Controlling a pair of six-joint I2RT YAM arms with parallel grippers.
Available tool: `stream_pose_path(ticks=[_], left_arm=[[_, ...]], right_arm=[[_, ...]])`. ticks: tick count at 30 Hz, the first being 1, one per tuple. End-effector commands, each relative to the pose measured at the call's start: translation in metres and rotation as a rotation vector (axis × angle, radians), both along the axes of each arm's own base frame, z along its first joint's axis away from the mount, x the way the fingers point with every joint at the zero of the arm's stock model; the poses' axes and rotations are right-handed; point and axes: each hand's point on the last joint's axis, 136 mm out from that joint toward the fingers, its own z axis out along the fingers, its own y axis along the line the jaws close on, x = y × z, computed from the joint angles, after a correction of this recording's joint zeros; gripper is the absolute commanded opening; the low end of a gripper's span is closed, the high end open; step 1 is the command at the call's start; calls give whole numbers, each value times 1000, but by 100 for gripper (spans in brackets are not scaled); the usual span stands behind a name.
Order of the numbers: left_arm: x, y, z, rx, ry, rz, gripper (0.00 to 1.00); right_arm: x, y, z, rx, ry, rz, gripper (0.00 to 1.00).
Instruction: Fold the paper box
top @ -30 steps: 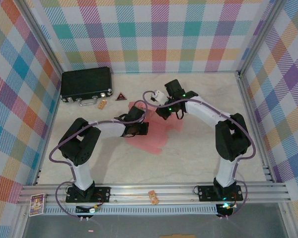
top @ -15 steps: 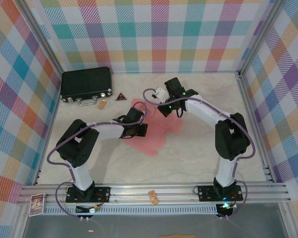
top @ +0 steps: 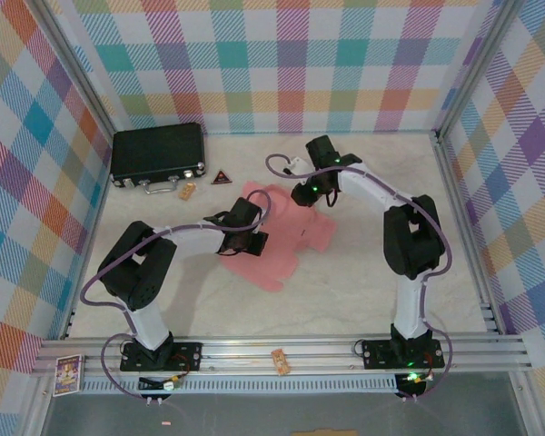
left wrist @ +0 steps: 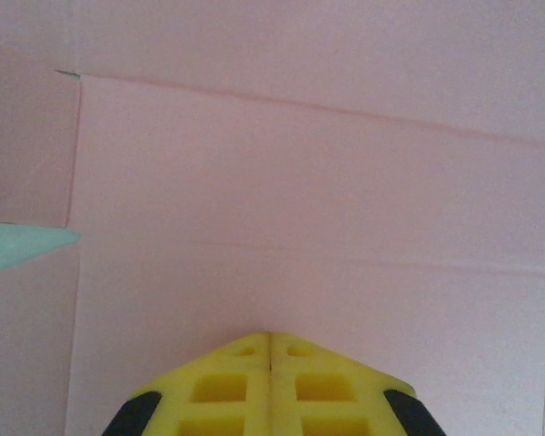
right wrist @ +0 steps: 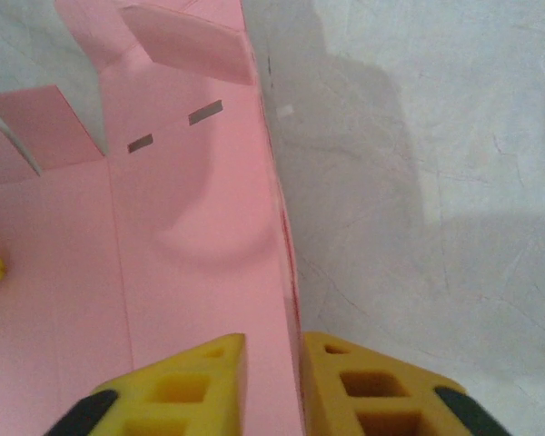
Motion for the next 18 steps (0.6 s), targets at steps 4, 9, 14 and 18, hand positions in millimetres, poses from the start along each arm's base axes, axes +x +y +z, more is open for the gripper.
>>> stream_pose_path(ticks=[4,9,14,18], left_arm=[[-17,10,-8,61,46,-39,0],[-17,10,-9,65,47,-43,0],[-15,9,-9,70,50,-47,0],[-15,8,-8,68,49,-49,0]], right_arm=[[4,-2,-7,62,88,24,35],[16,-10,-17,70,106,-7,38],[24,-13,-27,65,122,-13,43],[31,-15,-39,71,163,-20,44]])
